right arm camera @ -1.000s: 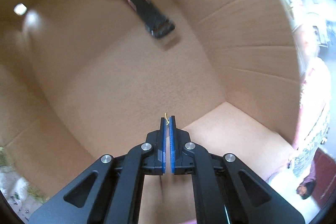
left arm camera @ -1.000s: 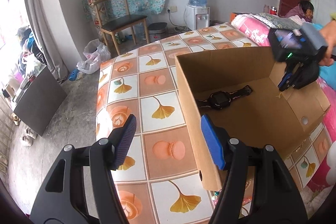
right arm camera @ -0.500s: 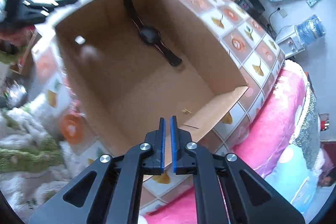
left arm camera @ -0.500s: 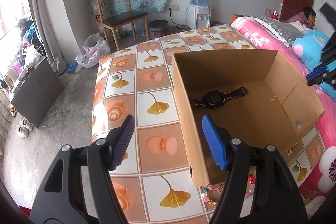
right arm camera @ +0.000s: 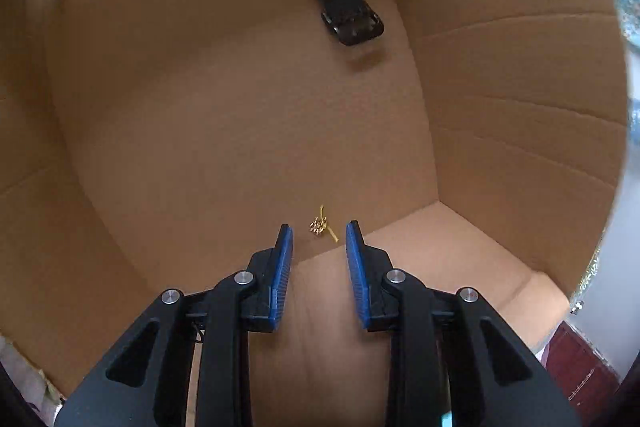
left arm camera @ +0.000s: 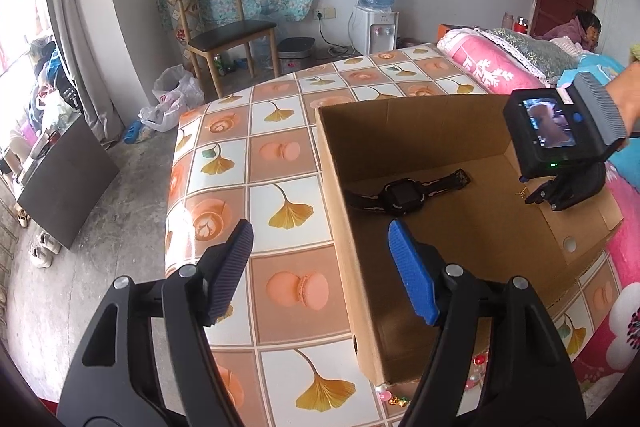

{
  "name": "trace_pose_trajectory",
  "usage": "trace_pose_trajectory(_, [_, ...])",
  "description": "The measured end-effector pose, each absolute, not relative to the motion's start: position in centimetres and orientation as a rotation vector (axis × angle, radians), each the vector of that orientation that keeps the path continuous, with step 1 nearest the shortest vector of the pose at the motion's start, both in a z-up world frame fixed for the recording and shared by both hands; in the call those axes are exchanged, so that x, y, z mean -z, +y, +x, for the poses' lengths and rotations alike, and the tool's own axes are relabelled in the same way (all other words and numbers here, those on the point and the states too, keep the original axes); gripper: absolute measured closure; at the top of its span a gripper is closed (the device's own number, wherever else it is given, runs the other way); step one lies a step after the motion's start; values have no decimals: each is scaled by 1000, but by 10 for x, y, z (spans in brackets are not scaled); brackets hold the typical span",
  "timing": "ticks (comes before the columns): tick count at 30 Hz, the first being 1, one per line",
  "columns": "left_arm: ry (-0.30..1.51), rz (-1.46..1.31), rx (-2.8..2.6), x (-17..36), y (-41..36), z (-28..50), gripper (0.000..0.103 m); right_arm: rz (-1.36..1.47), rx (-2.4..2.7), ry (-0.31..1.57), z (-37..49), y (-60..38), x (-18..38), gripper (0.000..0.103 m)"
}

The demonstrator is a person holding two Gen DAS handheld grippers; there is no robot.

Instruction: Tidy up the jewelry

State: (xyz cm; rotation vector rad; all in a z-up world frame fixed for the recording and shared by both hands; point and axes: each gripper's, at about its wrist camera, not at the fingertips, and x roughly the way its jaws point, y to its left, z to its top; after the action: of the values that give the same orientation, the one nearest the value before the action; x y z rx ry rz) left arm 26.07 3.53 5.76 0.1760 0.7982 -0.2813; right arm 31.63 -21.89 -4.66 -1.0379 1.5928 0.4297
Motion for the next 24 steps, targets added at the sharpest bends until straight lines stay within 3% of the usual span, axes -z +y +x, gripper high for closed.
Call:
trace_pose_trajectory(5, [790, 170, 285, -57, 39, 261, 36, -1024, -454, 1611, 316, -219, 49, 76])
trace_pose_trajectory(7, [786, 165, 286, -57, 39, 260, 36, -974, -472, 1643, 316, -219, 51, 92])
trace_pose_trajectory(12, [773, 163, 278, -58, 40, 258, 36, -970, -463, 1615, 307, -215, 51, 99])
trace_pose_trajectory(24, [767, 141, 256, -59, 46, 249, 36, -769, -469, 1412, 267, -227, -26, 101])
